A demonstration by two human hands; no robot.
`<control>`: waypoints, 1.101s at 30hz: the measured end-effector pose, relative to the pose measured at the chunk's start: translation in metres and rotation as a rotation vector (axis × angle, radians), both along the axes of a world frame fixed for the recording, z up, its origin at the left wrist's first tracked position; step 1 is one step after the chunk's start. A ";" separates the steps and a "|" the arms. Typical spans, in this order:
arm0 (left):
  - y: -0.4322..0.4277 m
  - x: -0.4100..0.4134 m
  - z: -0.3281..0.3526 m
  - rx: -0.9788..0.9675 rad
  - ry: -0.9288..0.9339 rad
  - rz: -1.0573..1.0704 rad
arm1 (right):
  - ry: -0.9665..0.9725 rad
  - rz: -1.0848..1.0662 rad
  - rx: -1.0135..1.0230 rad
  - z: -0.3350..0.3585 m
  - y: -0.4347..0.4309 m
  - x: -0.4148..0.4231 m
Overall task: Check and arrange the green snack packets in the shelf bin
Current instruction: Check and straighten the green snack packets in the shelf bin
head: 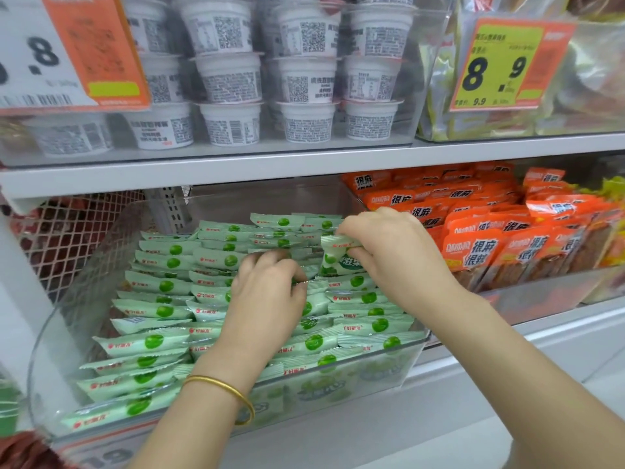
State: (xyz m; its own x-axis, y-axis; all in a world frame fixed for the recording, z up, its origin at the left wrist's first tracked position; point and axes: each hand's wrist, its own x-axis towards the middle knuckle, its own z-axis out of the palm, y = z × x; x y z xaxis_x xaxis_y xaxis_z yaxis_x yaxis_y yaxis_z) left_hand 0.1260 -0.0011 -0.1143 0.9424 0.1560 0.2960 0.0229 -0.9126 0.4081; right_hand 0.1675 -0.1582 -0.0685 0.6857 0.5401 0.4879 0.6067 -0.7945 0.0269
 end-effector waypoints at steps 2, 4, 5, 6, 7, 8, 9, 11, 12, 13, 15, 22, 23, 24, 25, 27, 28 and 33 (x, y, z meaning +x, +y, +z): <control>0.001 -0.001 -0.001 0.001 -0.005 -0.004 | 0.062 -0.029 -0.106 -0.005 0.009 0.004; 0.001 -0.001 -0.001 -0.012 -0.013 -0.007 | 0.089 -0.058 -0.163 -0.010 0.014 0.006; 0.002 -0.002 -0.001 -0.021 -0.024 -0.007 | 0.076 -0.075 -0.133 -0.011 0.014 0.007; 0.003 -0.002 -0.001 -0.027 -0.036 -0.005 | 0.049 -0.089 -0.072 -0.009 0.013 0.006; 0.004 -0.002 0.000 -0.032 -0.048 -0.003 | 0.013 -0.090 0.002 -0.006 0.011 0.004; 0.005 -0.002 0.000 -0.034 -0.063 -0.004 | 0.000 -0.086 0.062 -0.005 0.010 0.002; 0.005 -0.001 0.000 -0.038 -0.079 -0.008 | 0.028 -0.078 0.093 -0.006 0.009 0.000; 0.006 0.002 0.000 -0.045 -0.106 -0.020 | 0.128 -0.044 0.064 -0.014 0.011 -0.003; 0.007 0.003 -0.001 -0.043 -0.115 -0.028 | 0.198 -0.026 0.040 -0.021 0.013 -0.004; 0.007 0.005 -0.002 -0.040 -0.122 -0.036 | 0.285 -0.014 0.019 -0.028 0.015 -0.003; 0.008 0.009 -0.005 -0.038 -0.123 -0.045 | 0.447 -0.008 -0.047 -0.038 0.016 -0.002; 0.000 0.011 -0.006 0.017 -0.079 -0.077 | 0.466 -0.034 0.153 -0.032 0.012 0.004; -0.002 0.010 -0.007 0.044 -0.061 -0.077 | 0.400 -0.068 0.175 -0.028 0.014 0.007; -0.003 0.009 -0.007 0.071 -0.043 -0.078 | 0.332 -0.093 0.182 -0.024 0.015 0.012; -0.004 0.008 -0.007 0.087 -0.025 -0.079 | 0.277 -0.102 0.175 -0.020 0.017 0.017; -0.004 0.008 -0.007 0.090 -0.004 -0.082 | 0.225 -0.106 0.119 -0.017 0.021 0.025; -0.003 0.008 -0.007 0.083 0.002 -0.082 | 0.223 -0.119 0.077 -0.017 0.022 0.028; -0.003 0.008 -0.005 0.056 0.027 -0.086 | 0.197 -0.172 0.009 -0.025 0.029 0.033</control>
